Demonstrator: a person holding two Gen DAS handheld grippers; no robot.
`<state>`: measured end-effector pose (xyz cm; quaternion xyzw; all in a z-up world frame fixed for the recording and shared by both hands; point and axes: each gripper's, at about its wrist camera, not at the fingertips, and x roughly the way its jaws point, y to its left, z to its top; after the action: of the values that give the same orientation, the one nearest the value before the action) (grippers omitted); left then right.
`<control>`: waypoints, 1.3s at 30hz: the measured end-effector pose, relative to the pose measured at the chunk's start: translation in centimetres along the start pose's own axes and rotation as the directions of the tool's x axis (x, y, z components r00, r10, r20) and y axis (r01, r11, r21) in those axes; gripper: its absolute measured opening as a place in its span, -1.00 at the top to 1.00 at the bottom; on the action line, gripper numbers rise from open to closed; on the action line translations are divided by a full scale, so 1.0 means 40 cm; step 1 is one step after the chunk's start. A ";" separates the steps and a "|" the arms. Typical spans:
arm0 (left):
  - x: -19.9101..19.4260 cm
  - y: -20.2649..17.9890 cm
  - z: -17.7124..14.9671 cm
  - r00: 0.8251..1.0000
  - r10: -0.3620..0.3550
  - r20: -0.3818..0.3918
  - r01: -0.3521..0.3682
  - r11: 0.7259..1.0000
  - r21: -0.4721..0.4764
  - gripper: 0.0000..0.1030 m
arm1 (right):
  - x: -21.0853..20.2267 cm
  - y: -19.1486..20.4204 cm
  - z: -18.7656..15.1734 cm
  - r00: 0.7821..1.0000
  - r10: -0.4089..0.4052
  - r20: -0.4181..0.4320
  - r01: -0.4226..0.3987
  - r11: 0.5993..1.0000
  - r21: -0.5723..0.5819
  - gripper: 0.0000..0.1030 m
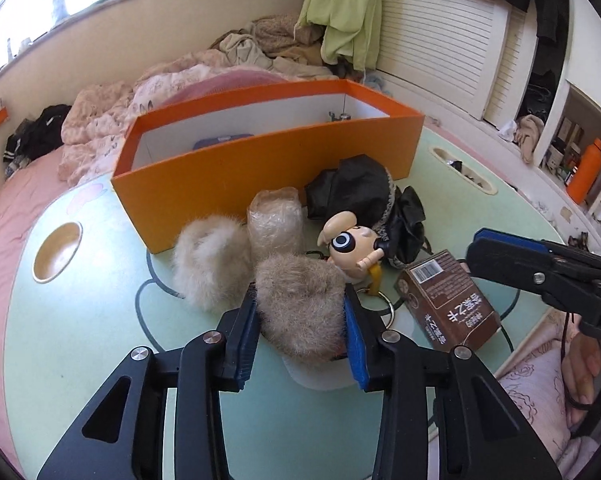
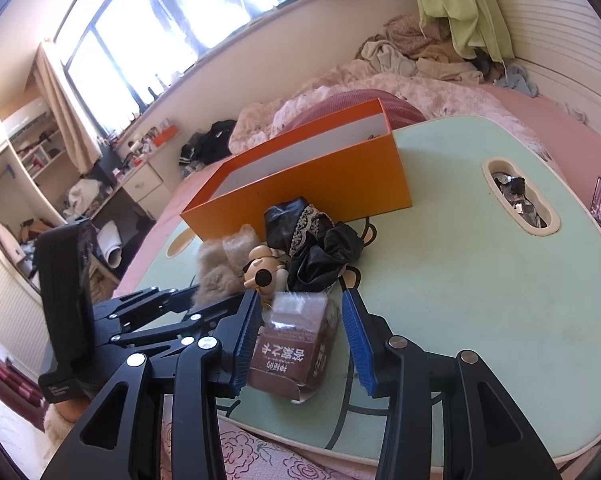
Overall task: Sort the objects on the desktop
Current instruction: 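Lift the brown card box with right while left grasps the fur pieces, then carry the brown card box with right while left carries the fur pieces into the orange box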
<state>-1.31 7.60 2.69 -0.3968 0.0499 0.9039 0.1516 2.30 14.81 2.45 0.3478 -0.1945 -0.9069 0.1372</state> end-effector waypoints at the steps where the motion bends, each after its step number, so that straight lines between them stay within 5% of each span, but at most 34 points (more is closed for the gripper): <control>1: -0.010 0.000 -0.001 1.000 0.004 0.014 -0.004 1.000 -0.001 0.24 | 0.004 -0.001 -0.001 1.000 -0.005 -0.009 0.005 1.000 0.003 0.18; 6: -0.069 0.013 -0.008 0.996 0.012 0.091 -0.009 0.999 -0.033 0.24 | 0.008 -0.009 -0.002 1.000 -0.005 -0.014 0.005 1.000 0.012 0.18; 8: -0.095 0.026 -0.020 0.992 0.029 0.123 -0.022 0.998 -0.062 0.24 | 0.006 -0.010 -0.002 1.000 0.008 -0.009 -0.008 1.000 0.014 -0.19; 10: -0.120 0.047 -0.037 0.987 0.038 0.155 -0.023 0.995 -0.099 0.24 | -0.006 -0.015 -0.002 1.000 0.024 0.018 -0.024 0.999 0.024 -0.34; 18: -0.138 0.064 -0.058 0.981 0.054 0.188 -0.029 0.991 -0.134 0.24 | -0.010 -0.029 0.002 1.000 0.013 0.018 -0.014 0.999 0.049 -0.36; 22: -0.134 0.058 -0.061 0.981 0.059 0.184 -0.037 0.992 -0.123 0.24 | 0.028 0.018 -0.002 0.995 -0.080 -0.061 0.077 0.996 -0.048 -0.36; 25: -0.136 0.055 -0.061 0.980 0.061 0.187 -0.039 0.992 -0.118 0.24 | 0.069 0.066 -0.019 0.971 -0.199 -0.129 0.174 0.968 -0.181 -0.36; 27: -0.136 0.057 -0.062 0.981 0.059 0.187 -0.037 0.992 -0.119 0.24 | 0.081 0.090 -0.033 0.956 -0.265 -0.129 0.227 0.941 -0.250 -0.27; 28: -0.136 0.058 -0.062 0.981 0.059 0.187 -0.036 0.992 -0.120 0.24 | 0.080 0.094 -0.037 0.956 -0.267 -0.124 0.228 0.938 -0.260 0.21; 34: -0.143 0.060 -0.061 0.979 0.056 0.197 -0.032 0.991 -0.127 0.24 | 0.010 0.026 -0.034 0.994 -0.101 -0.038 0.096 0.988 -0.119 0.23; 39: -0.147 0.059 -0.031 0.977 0.038 0.208 -0.014 0.993 -0.117 0.24 | -0.006 0.033 -0.007 0.998 -0.063 -0.005 0.063 0.993 -0.102 0.23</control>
<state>2.59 3.73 6.09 -0.3068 -0.0131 0.9439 0.1212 2.81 13.66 2.99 0.3502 -0.1364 -0.9179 0.1269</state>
